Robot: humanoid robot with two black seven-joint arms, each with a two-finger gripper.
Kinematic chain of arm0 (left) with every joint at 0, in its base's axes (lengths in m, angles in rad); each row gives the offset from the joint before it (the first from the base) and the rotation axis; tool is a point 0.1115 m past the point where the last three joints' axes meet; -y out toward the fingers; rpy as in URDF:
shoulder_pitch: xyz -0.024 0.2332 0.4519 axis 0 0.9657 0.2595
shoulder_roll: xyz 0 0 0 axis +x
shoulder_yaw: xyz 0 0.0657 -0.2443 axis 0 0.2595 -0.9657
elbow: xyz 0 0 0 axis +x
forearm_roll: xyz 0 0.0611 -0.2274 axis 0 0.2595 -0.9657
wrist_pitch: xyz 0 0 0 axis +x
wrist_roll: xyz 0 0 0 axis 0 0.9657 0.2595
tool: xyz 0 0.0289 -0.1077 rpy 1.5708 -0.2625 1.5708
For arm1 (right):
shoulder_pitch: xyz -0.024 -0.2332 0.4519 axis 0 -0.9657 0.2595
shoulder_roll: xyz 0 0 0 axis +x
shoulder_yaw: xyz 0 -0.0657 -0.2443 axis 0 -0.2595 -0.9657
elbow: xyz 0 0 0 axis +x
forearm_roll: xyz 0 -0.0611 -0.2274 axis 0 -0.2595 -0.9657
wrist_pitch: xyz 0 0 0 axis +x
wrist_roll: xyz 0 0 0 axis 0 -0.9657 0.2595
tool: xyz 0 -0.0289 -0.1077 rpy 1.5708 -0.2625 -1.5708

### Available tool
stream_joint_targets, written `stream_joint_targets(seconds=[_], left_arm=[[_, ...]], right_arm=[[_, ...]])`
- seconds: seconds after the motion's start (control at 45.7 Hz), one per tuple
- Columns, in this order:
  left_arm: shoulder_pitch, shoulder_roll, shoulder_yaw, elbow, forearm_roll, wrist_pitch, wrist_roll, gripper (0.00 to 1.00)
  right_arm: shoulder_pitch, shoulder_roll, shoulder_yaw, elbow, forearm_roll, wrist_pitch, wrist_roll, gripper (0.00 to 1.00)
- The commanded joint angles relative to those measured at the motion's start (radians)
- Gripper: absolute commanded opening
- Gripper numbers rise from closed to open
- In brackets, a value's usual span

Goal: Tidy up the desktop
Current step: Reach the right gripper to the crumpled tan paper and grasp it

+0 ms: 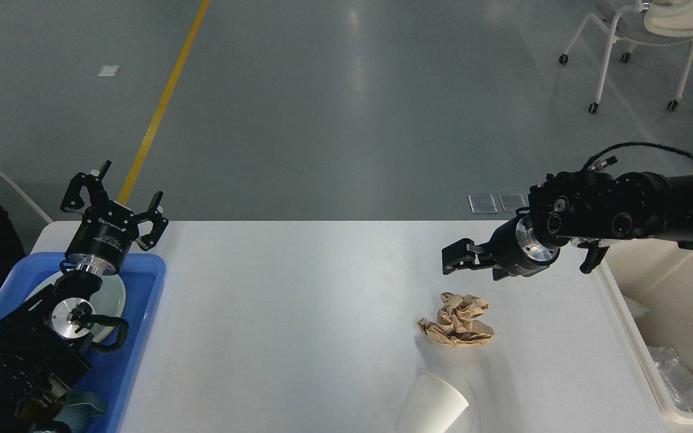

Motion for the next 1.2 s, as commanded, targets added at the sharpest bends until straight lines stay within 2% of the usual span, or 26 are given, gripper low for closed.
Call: stream_joint_targets(seconds=[0.0, 0.109, 0.504, 0.657, 0.942, 0.985, 1.095, 1.182], left_arm=[[0.000, 0.000, 0.000, 0.000, 0.000, 0.000, 0.000, 1.00], [0.000, 0.000, 0.000, 0.000, 0.000, 0.000, 0.000, 1.00], [0.000, 0.000, 0.000, 0.000, 0.000, 0.000, 0.001, 1.00], [0.000, 0.000, 0.000, 0.000, 0.000, 0.000, 0.000, 1.00], [0.000, 0.000, 0.000, 0.000, 0.000, 0.000, 0.000, 1.00], [0.000, 0.000, 0.000, 0.000, 0.000, 0.000, 0.000, 1.00], [0.000, 0.000, 0.000, 0.000, 0.000, 0.000, 0.000, 1.00], [0.000, 0.000, 0.000, 0.000, 0.000, 0.000, 0.000, 1.00]], right_arm=[[-0.090, 0.052, 0.019, -0.080, -0.009, -0.003, -0.014, 1.00], [-0.130, 0.071, 0.019, -0.115, -0.011, -0.014, -0.026, 1.00], [-0.216, 0.075, 0.032, -0.151, -0.014, -0.062, -0.028, 1.00], [-0.280, 0.106, 0.036, -0.200, -0.011, -0.141, -0.026, 1.00], [-0.328, 0.120, 0.035, -0.226, -0.011, -0.181, -0.018, 0.99], [-0.337, 0.121, 0.035, -0.230, -0.011, -0.189, -0.017, 0.93], [-0.353, 0.129, 0.032, -0.236, -0.015, -0.192, -0.014, 0.50], [-0.357, 0.131, 0.030, -0.235, -0.015, -0.192, -0.014, 0.36]])
